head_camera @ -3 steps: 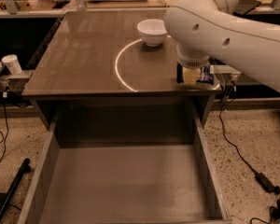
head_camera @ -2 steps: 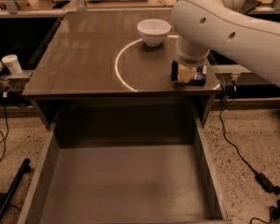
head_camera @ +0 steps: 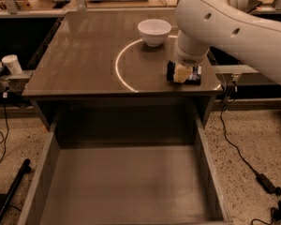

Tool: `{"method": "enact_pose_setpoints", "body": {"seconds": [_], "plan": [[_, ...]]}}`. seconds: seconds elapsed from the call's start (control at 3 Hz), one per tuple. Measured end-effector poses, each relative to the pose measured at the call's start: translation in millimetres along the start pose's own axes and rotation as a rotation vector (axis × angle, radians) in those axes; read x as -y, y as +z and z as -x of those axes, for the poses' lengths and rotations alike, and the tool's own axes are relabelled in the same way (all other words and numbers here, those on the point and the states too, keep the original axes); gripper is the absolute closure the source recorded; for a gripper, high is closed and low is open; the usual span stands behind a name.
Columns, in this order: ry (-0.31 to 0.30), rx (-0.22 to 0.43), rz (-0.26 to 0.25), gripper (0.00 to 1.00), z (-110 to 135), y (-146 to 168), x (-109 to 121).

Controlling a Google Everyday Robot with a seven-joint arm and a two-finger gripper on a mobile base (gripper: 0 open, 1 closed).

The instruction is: Pick rxbar blueberry from top drawer and place on counter

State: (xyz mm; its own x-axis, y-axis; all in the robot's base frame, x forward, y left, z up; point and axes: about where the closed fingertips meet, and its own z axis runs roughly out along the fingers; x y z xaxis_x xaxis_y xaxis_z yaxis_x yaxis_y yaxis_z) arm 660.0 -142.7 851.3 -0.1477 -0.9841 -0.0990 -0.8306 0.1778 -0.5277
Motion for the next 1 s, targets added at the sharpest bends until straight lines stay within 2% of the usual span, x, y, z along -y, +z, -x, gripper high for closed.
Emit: {"method": "enact_pose_setpoints", "body": {"seconds": [1.0], "plan": [[-0.002,-0.013,-0.004,0.11,0.8,-0.8,1.5]]}}
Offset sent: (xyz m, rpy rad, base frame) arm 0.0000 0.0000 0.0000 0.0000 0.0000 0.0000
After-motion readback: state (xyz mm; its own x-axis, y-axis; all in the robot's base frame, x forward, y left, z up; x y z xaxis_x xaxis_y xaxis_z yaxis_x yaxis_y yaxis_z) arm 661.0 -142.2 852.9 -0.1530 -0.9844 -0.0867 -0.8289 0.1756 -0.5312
